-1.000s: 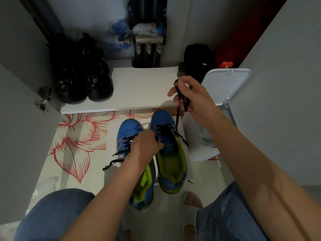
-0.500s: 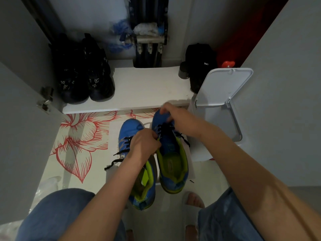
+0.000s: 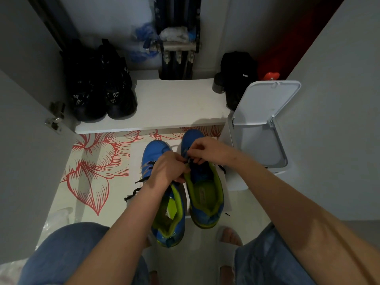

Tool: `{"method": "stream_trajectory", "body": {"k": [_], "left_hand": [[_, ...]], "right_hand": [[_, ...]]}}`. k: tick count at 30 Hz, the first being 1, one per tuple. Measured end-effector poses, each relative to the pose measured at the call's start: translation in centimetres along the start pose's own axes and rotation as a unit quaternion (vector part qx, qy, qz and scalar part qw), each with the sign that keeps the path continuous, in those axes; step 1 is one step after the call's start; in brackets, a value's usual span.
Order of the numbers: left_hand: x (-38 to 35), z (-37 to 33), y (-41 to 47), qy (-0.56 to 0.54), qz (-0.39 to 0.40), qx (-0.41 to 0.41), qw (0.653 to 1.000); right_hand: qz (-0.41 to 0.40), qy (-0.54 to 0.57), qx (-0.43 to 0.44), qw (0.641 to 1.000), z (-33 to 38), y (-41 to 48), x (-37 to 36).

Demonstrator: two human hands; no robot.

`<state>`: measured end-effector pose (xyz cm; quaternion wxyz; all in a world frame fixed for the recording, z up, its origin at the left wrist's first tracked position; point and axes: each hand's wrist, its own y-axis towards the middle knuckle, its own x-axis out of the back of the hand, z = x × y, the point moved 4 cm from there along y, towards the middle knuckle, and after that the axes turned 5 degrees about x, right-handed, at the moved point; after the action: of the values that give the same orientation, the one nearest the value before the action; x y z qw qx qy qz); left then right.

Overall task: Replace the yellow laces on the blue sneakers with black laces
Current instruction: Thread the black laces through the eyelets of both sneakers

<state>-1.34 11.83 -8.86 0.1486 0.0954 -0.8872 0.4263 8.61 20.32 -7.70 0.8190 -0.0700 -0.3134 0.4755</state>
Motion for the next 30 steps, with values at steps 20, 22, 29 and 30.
{"method": "stream_trajectory", "body": {"k": [20, 22, 29, 30], "left_hand": [[0.1, 0.2, 0.7, -0.041, 0.029, 0.031, 0.998], [0.1, 0.3, 0.8, -0.048, 0.034, 0.034, 0.998], [0.1, 0.2, 0.4, -0.069, 0.046, 0.045, 0.996], [0.1, 0.1, 0.3, -0.069, 0.044, 0.045, 0.996]], "right_hand": [[-0.030, -0.047, 0.018, 0.998, -0.3, -0.1, -0.3], [-0.019, -0.031, 0.003, 0.999, -0.5, -0.2, 0.1], [-0.033, -0.131, 0.016, 0.991, -0.5, -0.2, 0.3], [-0.036, -0.143, 0.016, 0.989, -0.5, -0.2, 0.2]]}}
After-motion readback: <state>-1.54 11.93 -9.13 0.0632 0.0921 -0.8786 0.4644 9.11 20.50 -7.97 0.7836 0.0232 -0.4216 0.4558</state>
